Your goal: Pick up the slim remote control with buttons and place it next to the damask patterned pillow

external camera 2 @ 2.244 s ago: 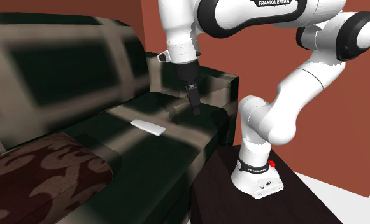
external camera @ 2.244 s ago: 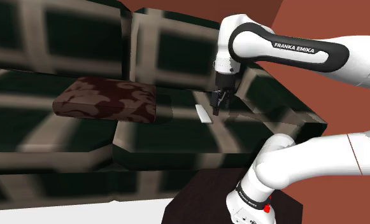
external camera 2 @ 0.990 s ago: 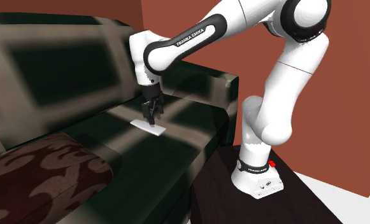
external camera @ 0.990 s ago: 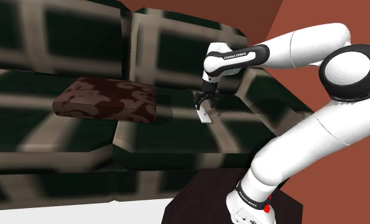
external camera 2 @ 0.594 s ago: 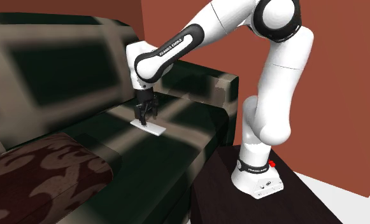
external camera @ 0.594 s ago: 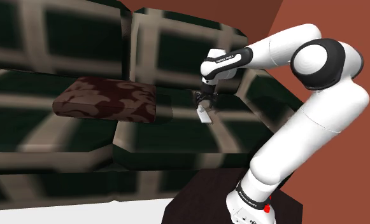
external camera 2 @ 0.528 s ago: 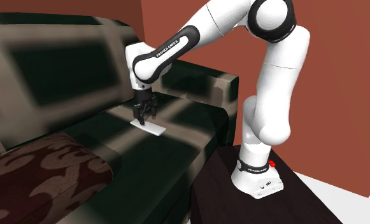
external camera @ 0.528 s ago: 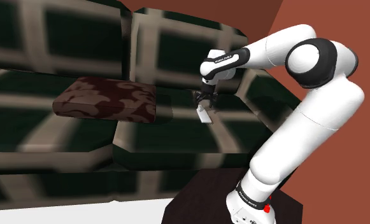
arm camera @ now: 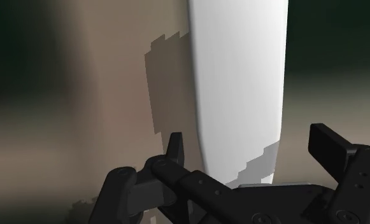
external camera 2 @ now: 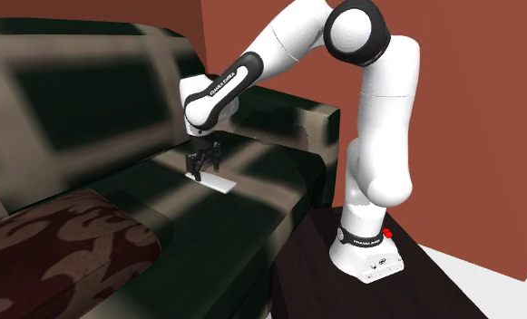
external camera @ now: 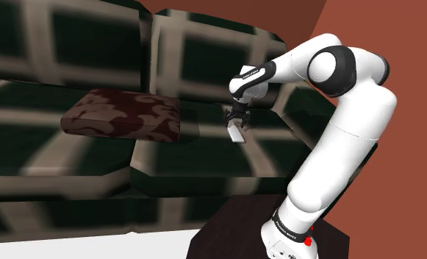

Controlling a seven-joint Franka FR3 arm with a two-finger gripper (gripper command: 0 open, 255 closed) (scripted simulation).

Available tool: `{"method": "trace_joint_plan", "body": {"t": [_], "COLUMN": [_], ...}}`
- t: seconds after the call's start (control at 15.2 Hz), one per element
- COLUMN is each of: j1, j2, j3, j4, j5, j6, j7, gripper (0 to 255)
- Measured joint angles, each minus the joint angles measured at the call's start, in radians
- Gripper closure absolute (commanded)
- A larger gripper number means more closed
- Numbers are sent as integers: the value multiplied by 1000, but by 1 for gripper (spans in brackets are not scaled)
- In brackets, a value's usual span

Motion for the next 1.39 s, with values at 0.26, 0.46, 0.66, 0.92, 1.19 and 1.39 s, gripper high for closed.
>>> {"method": "trace_joint_plan", "body": {"t": [0.26,0.46,0.66,0.92,1.19,1.39], "j1": [-3,-3,-3,-3,-3,-3], "j2": [29,36,37,37,37,37], "j3": [0,0,0,0,0,0], "j4": [-19,-22,-22,-22,-22,-22], "j5": [11,14,14,14,14,14], "j6": [47,57,58,58,58,58], "j7": [-9,-11,-11,-11,-11,-11], "gripper": [0,0,0,255,255,255]}}
